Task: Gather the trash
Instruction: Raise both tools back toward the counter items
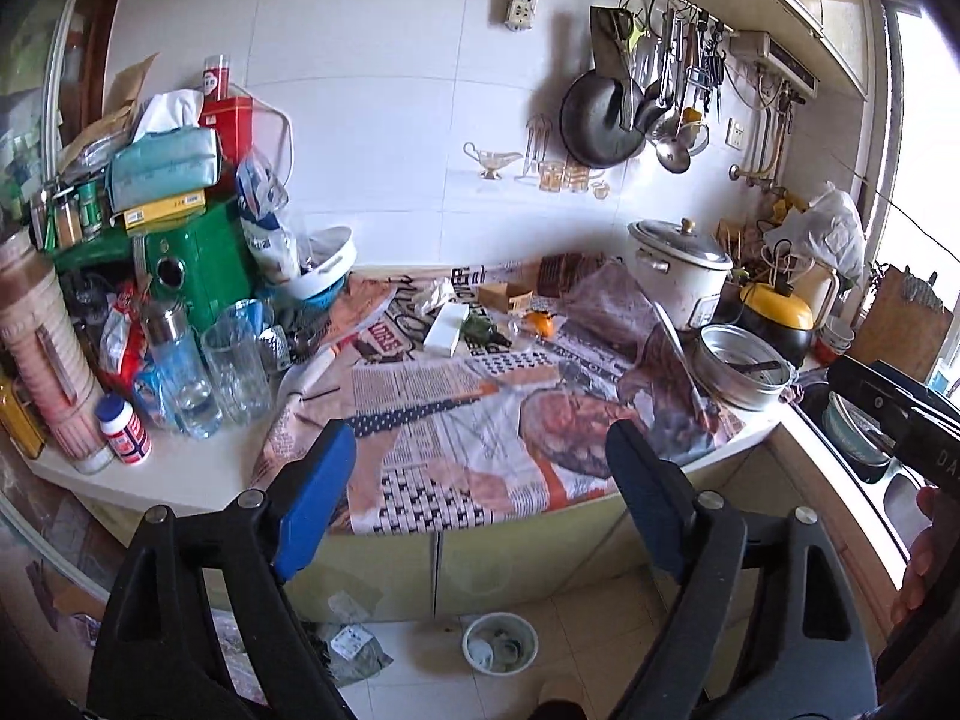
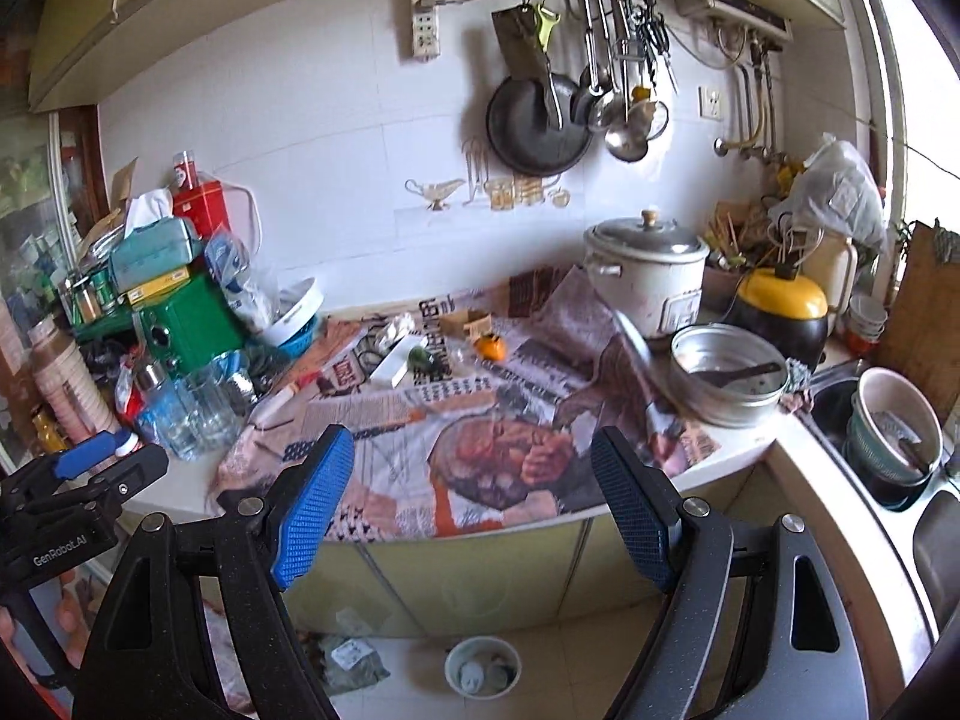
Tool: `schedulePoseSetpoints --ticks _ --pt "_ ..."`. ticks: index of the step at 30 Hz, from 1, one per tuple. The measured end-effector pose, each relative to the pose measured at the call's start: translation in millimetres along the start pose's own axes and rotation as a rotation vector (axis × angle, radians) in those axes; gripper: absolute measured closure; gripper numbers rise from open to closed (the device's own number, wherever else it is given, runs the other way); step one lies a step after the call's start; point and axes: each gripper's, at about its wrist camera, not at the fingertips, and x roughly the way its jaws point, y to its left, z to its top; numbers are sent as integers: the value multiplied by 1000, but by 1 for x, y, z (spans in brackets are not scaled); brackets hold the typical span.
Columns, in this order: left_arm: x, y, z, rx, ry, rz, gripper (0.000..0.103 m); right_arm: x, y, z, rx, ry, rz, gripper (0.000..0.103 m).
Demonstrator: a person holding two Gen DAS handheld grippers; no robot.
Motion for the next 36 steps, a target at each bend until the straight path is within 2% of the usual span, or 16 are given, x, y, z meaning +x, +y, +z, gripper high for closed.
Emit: schedulePoseSetpoints --ticks 4,10,19,25,30,36 --pt "22 -7 15 -1 -23 24 13 18 -7 11 -10 -23 2 24" --pt "71 -20 46 -22 -32 84 8 71 -27 35 -29 14 38 24" --pt "162 -32 85 -127 15 209 7 158 -59 71 -130 120 130 24" --pt "222 -34 90 -85 83 278 7 215 -65 79 -155 194 178 24" --pt "271 -26 88 -47 128 285 7 262 -60 77 -151 264 213 24" --pt "336 4 89 -47 219 217 7 322 -47 66 -92 364 225 24"
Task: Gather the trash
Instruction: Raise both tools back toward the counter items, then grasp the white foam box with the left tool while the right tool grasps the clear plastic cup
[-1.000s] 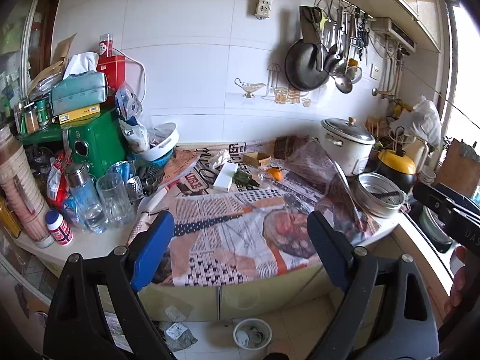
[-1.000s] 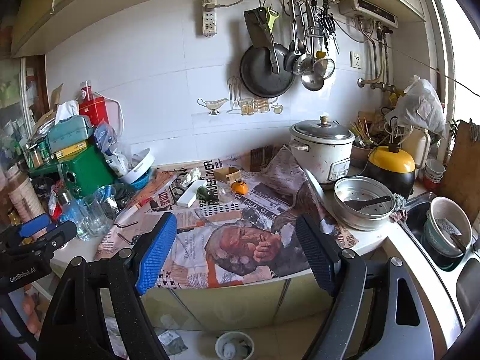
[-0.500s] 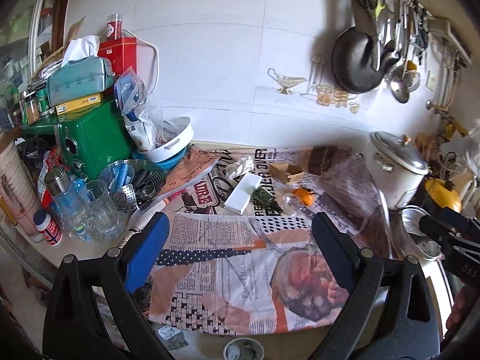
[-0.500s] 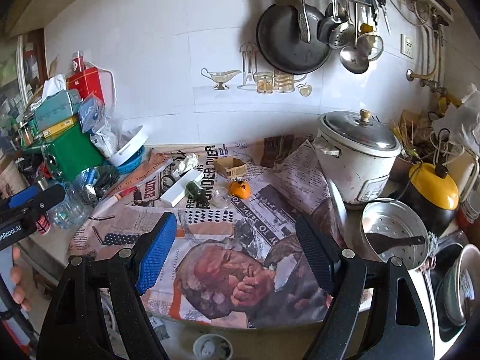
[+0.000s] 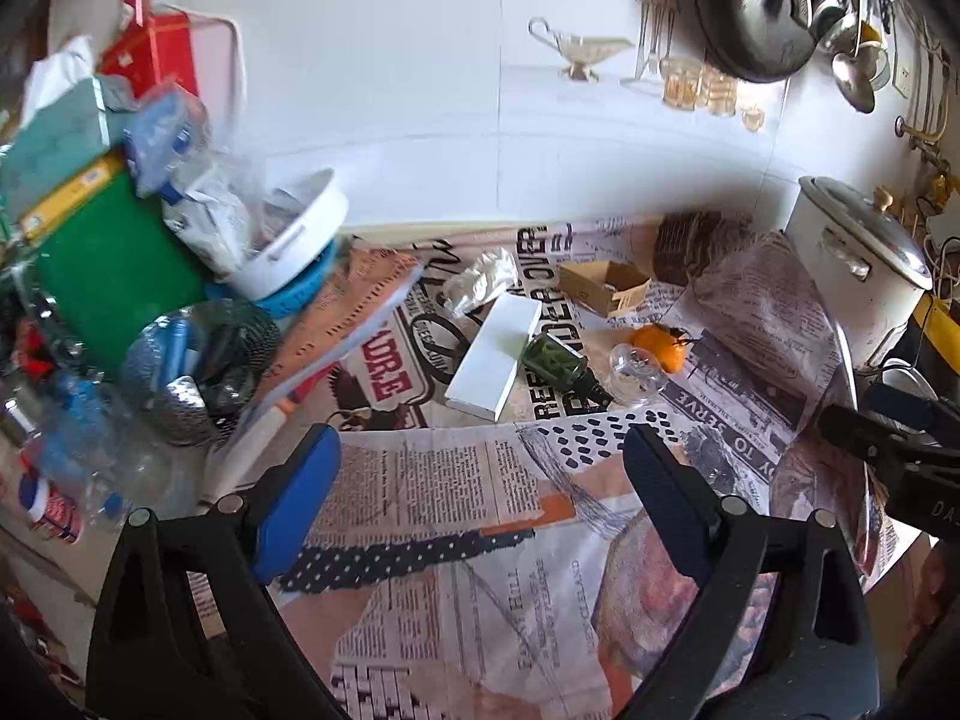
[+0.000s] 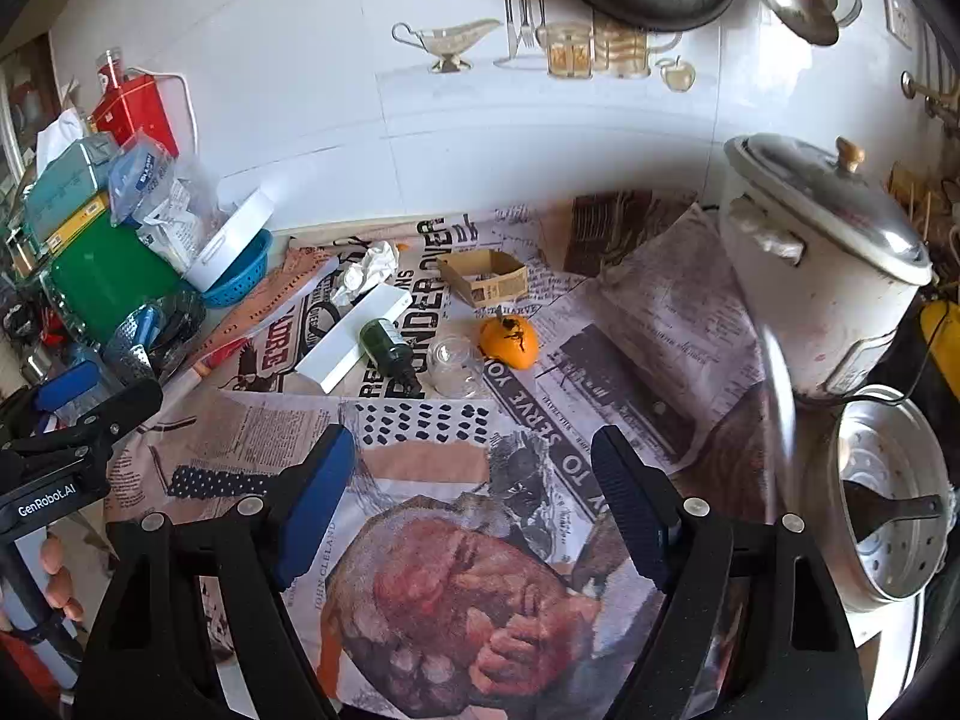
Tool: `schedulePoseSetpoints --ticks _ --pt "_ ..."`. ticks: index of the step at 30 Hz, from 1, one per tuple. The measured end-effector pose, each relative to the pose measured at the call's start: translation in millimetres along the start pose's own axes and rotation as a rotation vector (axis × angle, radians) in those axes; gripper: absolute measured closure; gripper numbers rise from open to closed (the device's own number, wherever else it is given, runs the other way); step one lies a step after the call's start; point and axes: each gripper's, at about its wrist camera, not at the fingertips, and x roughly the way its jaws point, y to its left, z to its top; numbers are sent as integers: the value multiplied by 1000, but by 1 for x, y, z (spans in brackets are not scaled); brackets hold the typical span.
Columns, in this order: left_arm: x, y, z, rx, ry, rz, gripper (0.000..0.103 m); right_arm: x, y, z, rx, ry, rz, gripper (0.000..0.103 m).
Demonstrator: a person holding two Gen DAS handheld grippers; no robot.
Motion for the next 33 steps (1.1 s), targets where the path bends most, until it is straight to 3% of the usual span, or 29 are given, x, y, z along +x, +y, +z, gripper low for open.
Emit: schedulePoseSetpoints --ticks 9,16,19,25,26,29,33 --pt "113 26 28 78 157 -81 14 91 -6 26 133 99 -50 24" --pt "191 34 27 113 293 -168 14 155 -14 38 248 167 -69 24" --pt "207 32 25 136 305 -185 16 174 -11 39 263 193 -71 24" --pt "233 27 21 159 328 -215 35 203 -5 36 269 241 -112 24" --pt "235 26 20 159 328 -219 40 204 -5 34 276 241 -116 26" --pt "237 21 18 176 308 -209 44 204 -6 31 283 246 -98 48" --pt "236 13 14 210 282 -174 50 192 -8 27 288 223 -107 49"
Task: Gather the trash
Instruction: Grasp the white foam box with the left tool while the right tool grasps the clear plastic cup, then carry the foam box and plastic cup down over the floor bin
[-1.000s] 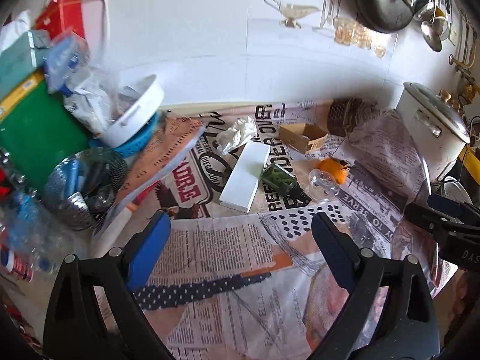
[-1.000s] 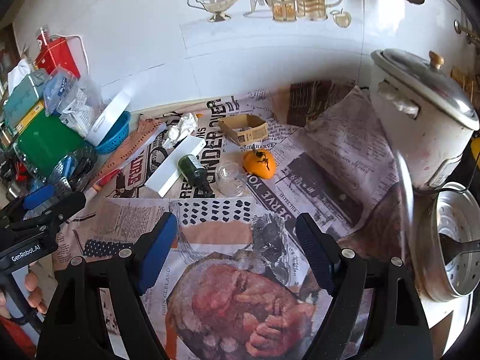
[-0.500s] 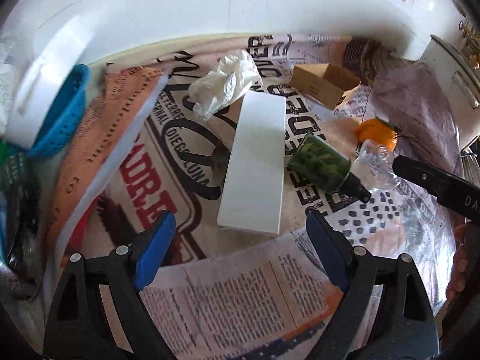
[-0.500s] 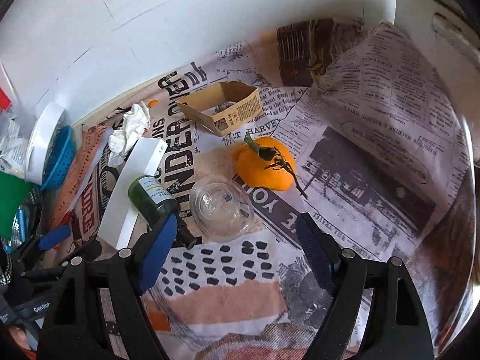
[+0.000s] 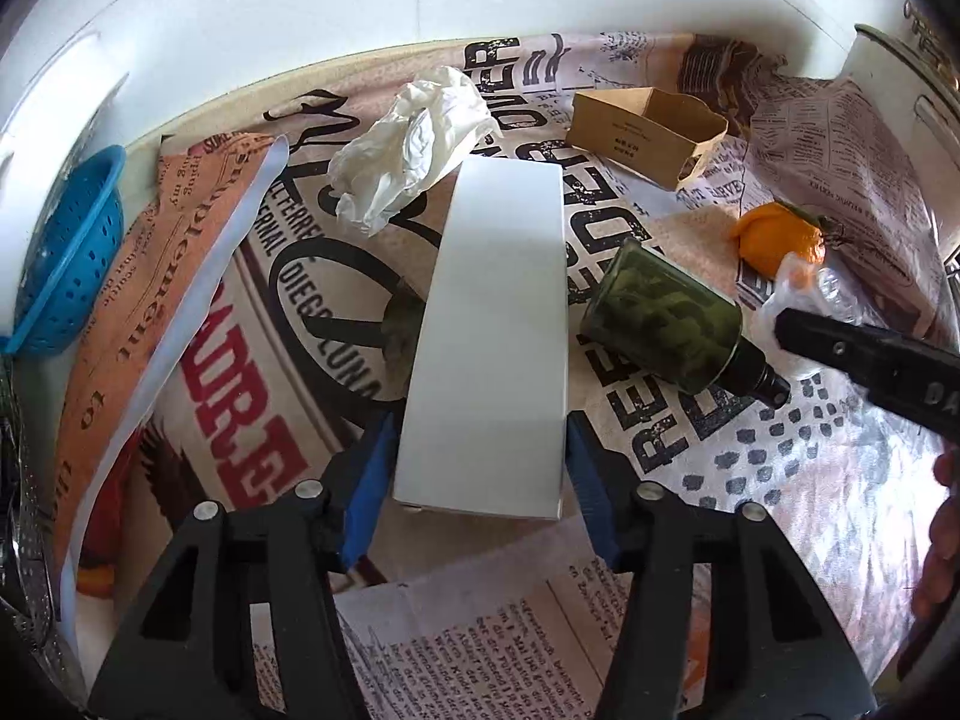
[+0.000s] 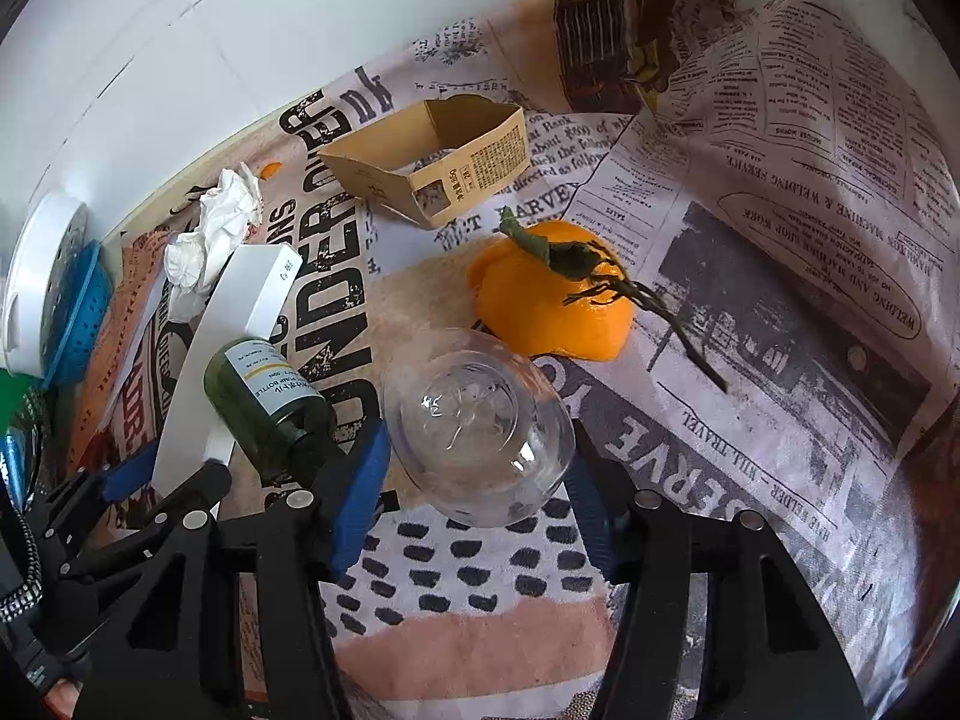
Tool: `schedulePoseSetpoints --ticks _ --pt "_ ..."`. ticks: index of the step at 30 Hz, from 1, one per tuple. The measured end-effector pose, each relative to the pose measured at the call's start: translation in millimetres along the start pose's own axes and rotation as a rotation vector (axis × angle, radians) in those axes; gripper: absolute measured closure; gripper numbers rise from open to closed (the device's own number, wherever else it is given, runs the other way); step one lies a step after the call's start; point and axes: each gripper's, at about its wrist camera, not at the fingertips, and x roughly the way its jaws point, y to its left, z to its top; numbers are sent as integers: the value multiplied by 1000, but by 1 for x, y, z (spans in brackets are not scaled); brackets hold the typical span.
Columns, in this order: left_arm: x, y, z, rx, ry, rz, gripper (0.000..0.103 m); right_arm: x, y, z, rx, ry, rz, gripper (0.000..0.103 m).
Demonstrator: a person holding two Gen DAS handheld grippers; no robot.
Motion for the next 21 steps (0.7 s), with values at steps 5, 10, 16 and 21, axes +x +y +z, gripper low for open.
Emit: schedulePoseSetpoints --ticks 5,10,16,21 --pt "-5 -3 -5 -28 2 17 53 -28 -10 -9 -18 -42 17 49" --pt "-36 -5 -15 -103 -27 24 53 -61 -23 -18 -51 -77 38 49" --pt "-101 -28 -27 -150 -127 59 53 -112 -41 -31 -104 -145 73 49" --pt "-163 -60 -46 -189 -229 110 53 -157 -54 -43 -183 -214 108 50"
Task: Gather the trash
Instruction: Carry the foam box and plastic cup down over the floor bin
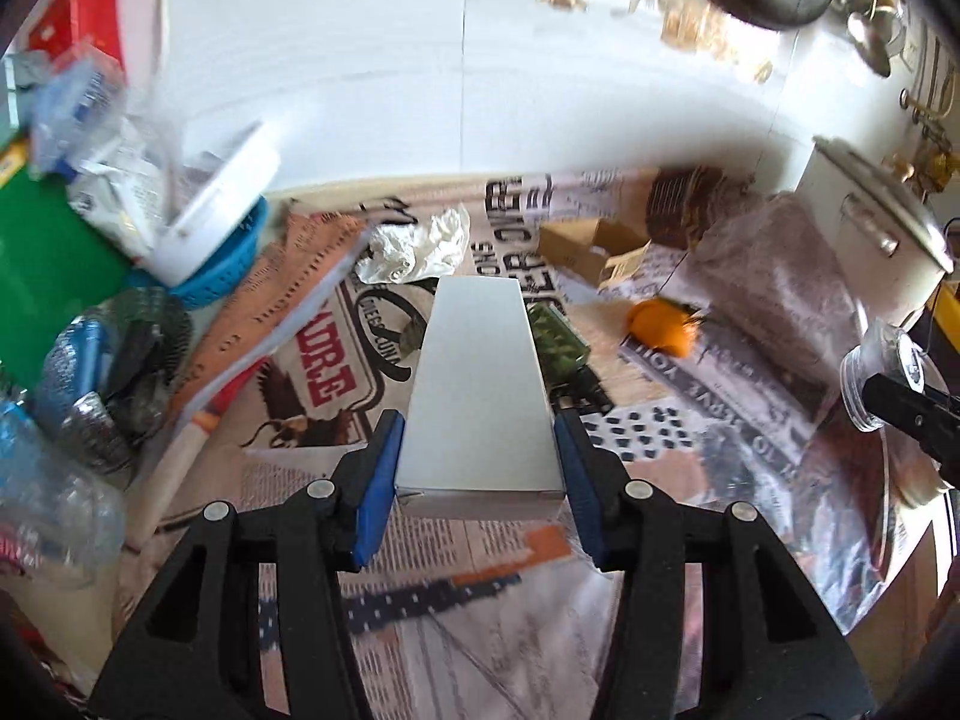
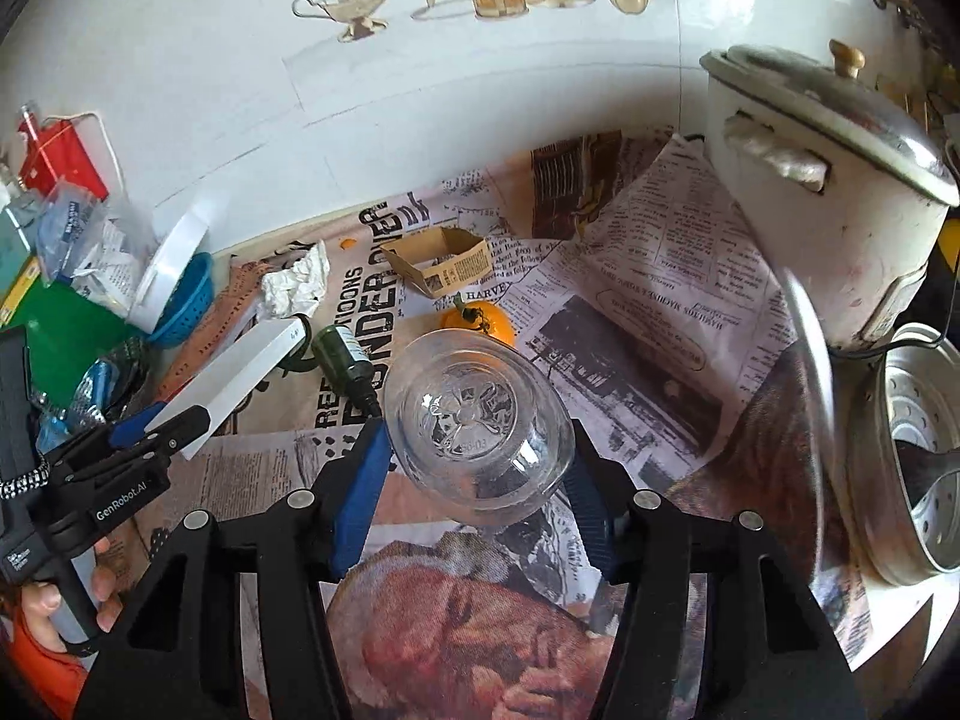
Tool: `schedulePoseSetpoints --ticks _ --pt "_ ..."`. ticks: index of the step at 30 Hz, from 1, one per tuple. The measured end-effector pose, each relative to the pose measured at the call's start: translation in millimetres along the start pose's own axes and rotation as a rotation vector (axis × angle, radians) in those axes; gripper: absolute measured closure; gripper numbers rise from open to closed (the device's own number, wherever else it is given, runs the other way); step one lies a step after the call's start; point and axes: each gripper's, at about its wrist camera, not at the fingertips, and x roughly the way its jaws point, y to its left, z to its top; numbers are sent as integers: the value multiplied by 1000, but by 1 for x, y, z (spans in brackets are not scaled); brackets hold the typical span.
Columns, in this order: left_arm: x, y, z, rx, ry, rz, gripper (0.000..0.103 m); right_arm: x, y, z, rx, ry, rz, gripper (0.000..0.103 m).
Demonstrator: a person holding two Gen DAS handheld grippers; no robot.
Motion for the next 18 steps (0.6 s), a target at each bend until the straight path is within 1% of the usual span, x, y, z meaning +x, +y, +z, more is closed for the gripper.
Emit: schedulePoseSetpoints --ticks 4,9,13,18 --pt "-52 -14 -9 -29 -83 11 53 -32 -1 -4 -55 -49 26 49" --pt "-114 -21 -23 -51 -158 19 53 -73 9 -12 -95 -102 70 49" --pt "-152 -16 -39 -63 -197 17 53 -104 23 -22 -114 -147 97 49" --pt "-181 -1 -69 -51 -216 13 53 -134 42 -47 -101 -185 103 49"
